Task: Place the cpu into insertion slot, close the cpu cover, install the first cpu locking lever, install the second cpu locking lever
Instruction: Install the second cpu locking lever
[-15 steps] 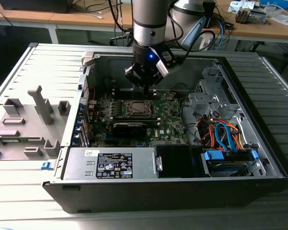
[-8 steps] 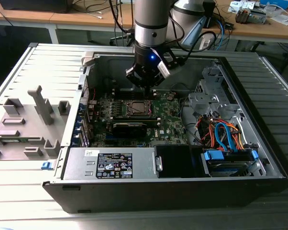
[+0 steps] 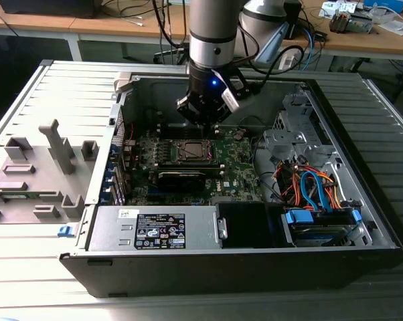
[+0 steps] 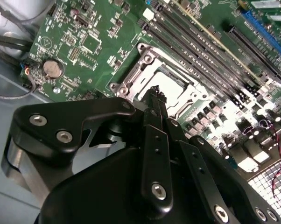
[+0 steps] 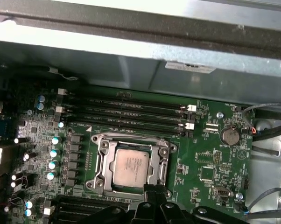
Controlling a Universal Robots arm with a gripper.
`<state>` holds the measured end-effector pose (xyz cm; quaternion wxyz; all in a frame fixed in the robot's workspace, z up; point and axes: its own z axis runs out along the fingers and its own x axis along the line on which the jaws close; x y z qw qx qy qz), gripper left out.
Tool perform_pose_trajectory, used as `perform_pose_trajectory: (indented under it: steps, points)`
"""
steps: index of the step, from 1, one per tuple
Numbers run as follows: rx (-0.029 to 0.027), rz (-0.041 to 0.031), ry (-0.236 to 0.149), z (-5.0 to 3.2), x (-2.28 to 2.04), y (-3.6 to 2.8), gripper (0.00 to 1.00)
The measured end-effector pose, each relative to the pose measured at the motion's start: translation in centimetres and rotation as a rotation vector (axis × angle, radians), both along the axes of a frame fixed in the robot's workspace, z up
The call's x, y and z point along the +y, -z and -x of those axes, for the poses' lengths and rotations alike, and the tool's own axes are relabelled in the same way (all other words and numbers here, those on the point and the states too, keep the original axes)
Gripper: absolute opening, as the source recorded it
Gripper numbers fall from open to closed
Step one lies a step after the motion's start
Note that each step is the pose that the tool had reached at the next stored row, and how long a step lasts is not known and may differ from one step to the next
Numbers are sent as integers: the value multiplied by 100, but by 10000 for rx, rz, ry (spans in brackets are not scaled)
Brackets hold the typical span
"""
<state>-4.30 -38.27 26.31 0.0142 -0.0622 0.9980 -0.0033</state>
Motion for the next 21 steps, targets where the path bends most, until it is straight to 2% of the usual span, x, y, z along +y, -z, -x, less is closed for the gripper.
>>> perform_pose_trajectory:
  steps: [6,10,13,14,15,16,21]
  points:
    - [9,5,62,-35,-76,6,11]
    - [7,211,139,-37,-80,14,11]
    - [15,268,288,-43,-81,36,11]
    - [49,327,344,-47,-81,40,11]
    - [128,466,413,-59,-81,41,11]
    - [142,505,430,-71,-82,41,11]
    - [142,507,437,-80,-106,53,11]
